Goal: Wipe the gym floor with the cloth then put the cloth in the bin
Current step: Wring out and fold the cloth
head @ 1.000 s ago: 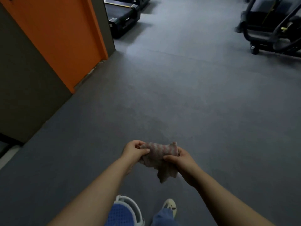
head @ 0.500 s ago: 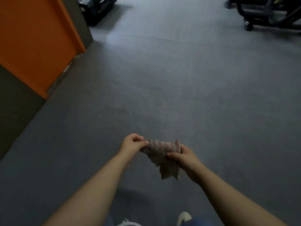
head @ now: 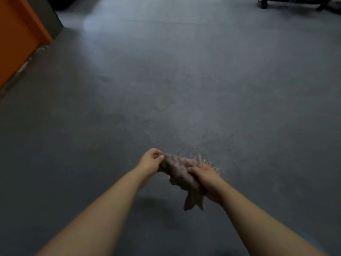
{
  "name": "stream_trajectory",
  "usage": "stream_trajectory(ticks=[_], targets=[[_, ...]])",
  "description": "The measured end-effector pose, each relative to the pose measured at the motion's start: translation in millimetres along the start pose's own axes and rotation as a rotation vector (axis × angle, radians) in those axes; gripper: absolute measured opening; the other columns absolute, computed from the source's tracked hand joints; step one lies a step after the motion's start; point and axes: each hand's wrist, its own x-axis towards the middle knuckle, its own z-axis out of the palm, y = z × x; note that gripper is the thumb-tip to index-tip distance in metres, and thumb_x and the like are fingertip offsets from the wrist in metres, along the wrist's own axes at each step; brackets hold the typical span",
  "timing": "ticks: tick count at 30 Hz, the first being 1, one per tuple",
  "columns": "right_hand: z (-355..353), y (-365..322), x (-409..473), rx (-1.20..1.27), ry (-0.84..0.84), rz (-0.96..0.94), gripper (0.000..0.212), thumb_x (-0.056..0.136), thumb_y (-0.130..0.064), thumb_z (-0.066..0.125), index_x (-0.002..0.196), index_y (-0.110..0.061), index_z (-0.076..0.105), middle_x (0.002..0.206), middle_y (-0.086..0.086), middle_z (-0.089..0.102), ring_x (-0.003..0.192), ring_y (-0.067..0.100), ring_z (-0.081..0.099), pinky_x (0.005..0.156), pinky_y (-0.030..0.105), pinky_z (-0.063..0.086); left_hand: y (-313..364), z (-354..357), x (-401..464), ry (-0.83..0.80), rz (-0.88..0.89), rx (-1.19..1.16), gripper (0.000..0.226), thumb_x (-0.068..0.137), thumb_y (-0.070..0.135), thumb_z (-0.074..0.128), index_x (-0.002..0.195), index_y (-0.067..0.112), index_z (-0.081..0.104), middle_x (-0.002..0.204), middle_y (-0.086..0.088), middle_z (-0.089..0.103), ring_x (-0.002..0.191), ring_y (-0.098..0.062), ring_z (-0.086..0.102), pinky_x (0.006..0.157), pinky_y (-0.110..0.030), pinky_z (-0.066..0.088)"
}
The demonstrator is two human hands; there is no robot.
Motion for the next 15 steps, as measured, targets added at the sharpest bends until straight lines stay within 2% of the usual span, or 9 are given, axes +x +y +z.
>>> stream_trajectory(ticks=[2,6,8,11,13,15], targets=[[6.4,15.7,16.8,0.109,-0.019,0.022,0.022,0.092,0.003,0.044,0.109,0.001,0.057,0.097,0.026,0.063,0.085,0.035,0.061,0.083,0.052,0.051,-15.3,4.8,13.5,-0.018,0.007,-0.075,0.008,0.099,0.006,0.045,0.093,0.011,0.048,0.083,-0.005,0.053,0.070,-0.013,0.051,0.061,-0.021,0.049],[10.5,48.7,39.5,0.332,-0.078,0.068,0.022,0.096,-0.001,0.040,0.111,0.000,0.057,0.103,0.028,0.065,0.084,0.031,0.064,0.075,0.039,0.052,-44.4,12.4,33.7,-0.037,-0.014,-0.260,0.001,0.097,0.011,0.049,0.098,0.011,0.049,0.088,-0.006,0.056,0.076,-0.016,0.056,0.073,-0.030,0.051],[13.0,64.3,43.1,0.444,-0.136,0.096,0.025,0.098,-0.005,0.038,0.116,-0.001,0.055,0.106,0.030,0.064,0.085,0.032,0.067,0.070,0.037,0.054,-61.7,15.8,38.2,-0.058,-0.054,-0.394,0.014,0.097,0.014,0.051,0.109,0.007,0.049,0.091,-0.009,0.059,0.079,-0.019,0.059,0.074,-0.032,0.053],[18.0,86.8,44.8,0.565,-0.160,0.103,0.028,0.099,-0.008,0.034,0.114,-0.001,0.057,0.096,0.024,0.067,0.079,0.027,0.069,0.064,0.031,0.056,-86.8,21.4,36.3,-0.114,-0.080,-0.520,0.035,0.095,0.025,0.052,0.120,-0.001,0.050,0.095,-0.013,0.063,0.084,-0.022,0.063,0.075,-0.033,0.053],[21.1,98.8,43.3,0.634,-0.145,0.104,0.028,0.098,-0.008,0.035,0.115,0.000,0.055,0.092,0.022,0.066,0.077,0.025,0.068,0.067,0.032,0.055,-99.0,26.0,28.8,-0.182,-0.074,-0.525,0.040,0.096,0.034,0.048,0.116,0.000,0.055,0.099,-0.014,0.065,0.089,-0.022,0.063,0.081,-0.034,0.052],[23.2,105.9,37.4,0.693,-0.144,0.109,0.027,0.098,-0.008,0.035,0.111,-0.001,0.057,0.089,0.021,0.067,0.077,0.025,0.067,0.071,0.034,0.055,-106.0,31.1,14.9,-0.279,-0.054,-0.467,0.043,0.095,0.045,0.039,0.108,0.010,0.061,0.105,-0.011,0.068,0.099,-0.021,0.063,0.090,-0.033,0.048]])
